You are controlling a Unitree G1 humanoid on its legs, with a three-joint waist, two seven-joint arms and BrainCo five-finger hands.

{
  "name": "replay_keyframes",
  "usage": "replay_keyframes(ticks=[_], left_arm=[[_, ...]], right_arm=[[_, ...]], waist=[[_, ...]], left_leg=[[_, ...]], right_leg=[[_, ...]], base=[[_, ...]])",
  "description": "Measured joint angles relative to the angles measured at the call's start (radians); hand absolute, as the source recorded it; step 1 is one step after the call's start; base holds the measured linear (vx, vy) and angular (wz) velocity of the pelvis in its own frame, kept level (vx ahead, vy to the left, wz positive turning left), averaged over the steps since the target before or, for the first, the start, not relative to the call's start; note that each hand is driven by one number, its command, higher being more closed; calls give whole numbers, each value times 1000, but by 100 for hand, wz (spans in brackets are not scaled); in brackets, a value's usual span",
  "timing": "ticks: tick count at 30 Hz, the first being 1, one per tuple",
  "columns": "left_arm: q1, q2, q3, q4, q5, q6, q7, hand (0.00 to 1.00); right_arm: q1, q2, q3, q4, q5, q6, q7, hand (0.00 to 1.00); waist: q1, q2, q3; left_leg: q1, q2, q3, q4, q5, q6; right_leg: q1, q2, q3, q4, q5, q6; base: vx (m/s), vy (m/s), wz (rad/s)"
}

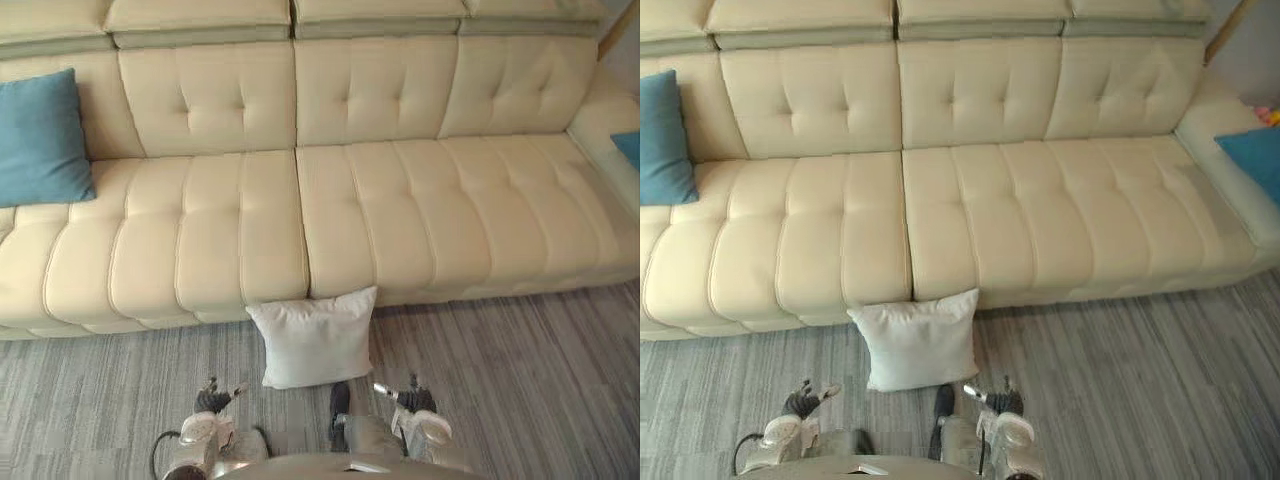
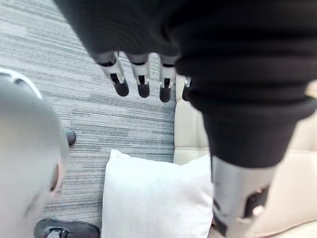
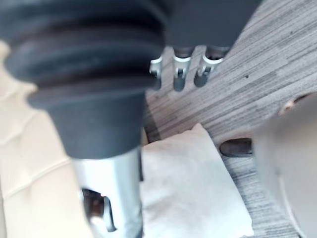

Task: Pick up cushions and gather them together orderly.

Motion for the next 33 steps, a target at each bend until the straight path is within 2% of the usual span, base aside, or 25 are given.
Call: replay_keyframes(ticks=[1,3,5,7,13,15,19,20,23,27,32,33], left_arm=[[-32,0,-13,-25,-14,-1,14,0],[-67,3,-13,-56,-41,-2,32,0],[-125,21,-13,-106,-82,-10,55,0],[-161,40,-12,-134,-116,-20,69,0],[-321,107,53,-164,-216,-46,114,0],[-433,135,97,-167,-258,-51,128,0],[-556,166,137,-193,-315,-60,135,0],[-582,167,146,-204,-330,-63,147,0],[-606,176,147,-213,-343,-63,153,0],[-649,199,142,-284,-351,-69,167,0],[-715,227,87,-332,-351,-69,194,0],[-724,227,79,-342,-351,-69,196,0]], right_arm=[[-48,-20,15,-16,0,0,-8,0],[-89,-42,37,-42,-1,-2,-16,0],[-164,-74,69,-81,-1,-4,-36,0],[-214,-95,78,-100,-2,-4,-39,0],[-444,-174,79,-110,-3,3,-60,0],[-587,-232,72,-110,2,4,-84,0],[-771,-288,67,-114,54,2,-124,0],[-825,-304,69,-115,75,-1,-126,0],[-889,-312,79,-120,90,-2,-144,0],[-983,-342,119,-153,90,-17,-162,0],[-1087,-341,167,-150,90,-17,-166,0],[-1097,-341,178,-150,90,-17,-166,0]], waist=[[-4,-1,37],[-5,-2,64],[-6,-3,120],[-7,-3,130],[-10,3,212],[-12,6,256],[-15,6,325],[-9,8,328],[-2,10,331],[5,11,331],[7,12,332],[8,13,332]], left_leg=[[-71,6,-1,77,-21,12],[-139,18,1,148,-44,21],[-219,37,3,256,-88,40],[-301,51,6,320,-110,52],[-546,108,26,472,-146,76],[-686,124,18,543,-145,78],[-846,143,-5,636,-154,84],[-905,147,-14,668,-156,83],[-972,156,-37,716,-162,81],[-1096,162,-60,792,-177,101],[-1216,157,-60,804,-154,132],[-1228,157,-61,807,-150,127]], right_leg=[[-81,-7,11,80,-15,-2],[-158,-16,22,152,-31,-2],[-252,-21,43,251,-53,-3],[-337,-25,54,299,-63,-6],[-578,-7,91,362,-32,-25],[-714,-9,95,424,-21,-28],[-882,-18,92,529,-36,-36],[-942,-20,93,565,-40,-39],[-1005,-19,92,606,-45,-41],[-1119,-23,97,661,-53,-30],[-1230,-40,93,661,-25,-27],[-1240,-41,92,663,-23,-29]], base=[[-206,39,-10],[-216,54,-12],[-229,44,-18],[-178,8,-15],[-137,-3,-22],[-77,-33,-2],[-32,1,11],[-32,11,9],[-34,1,0],[-135,-11,7],[-133,-15,11],[-82,-28,13]])
